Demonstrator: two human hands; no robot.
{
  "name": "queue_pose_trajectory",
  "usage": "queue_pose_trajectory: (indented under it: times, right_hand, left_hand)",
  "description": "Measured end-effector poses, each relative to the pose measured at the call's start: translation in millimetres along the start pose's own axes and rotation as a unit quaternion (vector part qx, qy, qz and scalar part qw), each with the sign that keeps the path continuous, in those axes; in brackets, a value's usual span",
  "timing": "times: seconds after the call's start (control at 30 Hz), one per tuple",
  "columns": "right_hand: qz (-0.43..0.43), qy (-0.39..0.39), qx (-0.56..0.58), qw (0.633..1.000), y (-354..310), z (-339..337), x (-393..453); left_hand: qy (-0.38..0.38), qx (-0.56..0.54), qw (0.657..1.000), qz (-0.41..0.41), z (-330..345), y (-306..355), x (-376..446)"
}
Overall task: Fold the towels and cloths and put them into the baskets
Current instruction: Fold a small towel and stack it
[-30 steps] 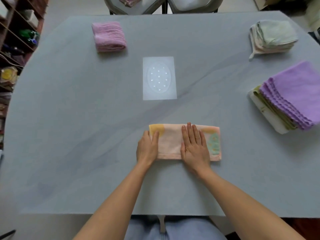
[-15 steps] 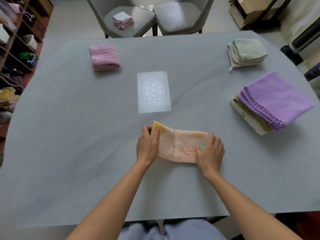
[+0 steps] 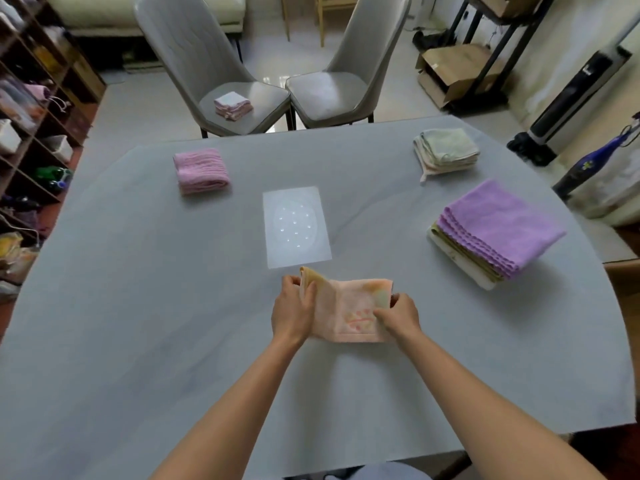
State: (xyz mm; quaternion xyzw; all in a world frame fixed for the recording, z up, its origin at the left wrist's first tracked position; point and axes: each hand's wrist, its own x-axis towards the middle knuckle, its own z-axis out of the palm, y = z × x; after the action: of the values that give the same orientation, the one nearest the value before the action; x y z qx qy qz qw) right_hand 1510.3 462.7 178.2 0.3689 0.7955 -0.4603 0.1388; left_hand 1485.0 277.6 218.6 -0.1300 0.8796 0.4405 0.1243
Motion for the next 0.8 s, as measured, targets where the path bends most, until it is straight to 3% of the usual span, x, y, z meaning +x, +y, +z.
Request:
queue_pose_trajectory:
  times: [0.13, 0.23, 0.37, 0.53, 0.8]
  right_hand:
    - [-0.09, -0.014, 0.149, 0.985, -46.3, -3.9, -29.6]
    - [-0.2, 0.005, 0.101, 0.975, -83.2, 1.0, -54.5]
    - [-0.289, 0.001, 0.074, 0.954, -114.7, 13.2, -82.5]
    - [-0.357, 0.033, 0.042, 0.933, -132.5, 29.6, -95.1]
    - [-0.462, 0.051, -0.003, 0.885, -141.9, 49.2, -114.1]
  left_hand:
    - [-0.026, -0.081, 0.995, -0.042, -5.7, 10.4, 3.2]
    - [-0.081, -0.226, 0.967, -0.082, -15.7, 30.5, 2.8]
    - [-0.146, -0.316, 0.936, -0.052, -33.8, 50.9, 7.7]
    - [-0.135, -0.333, 0.933, -0.026, -51.1, 54.2, 14.8]
    - [-0.122, -0.443, 0.887, -0.04, -87.2, 62.1, 23.1]
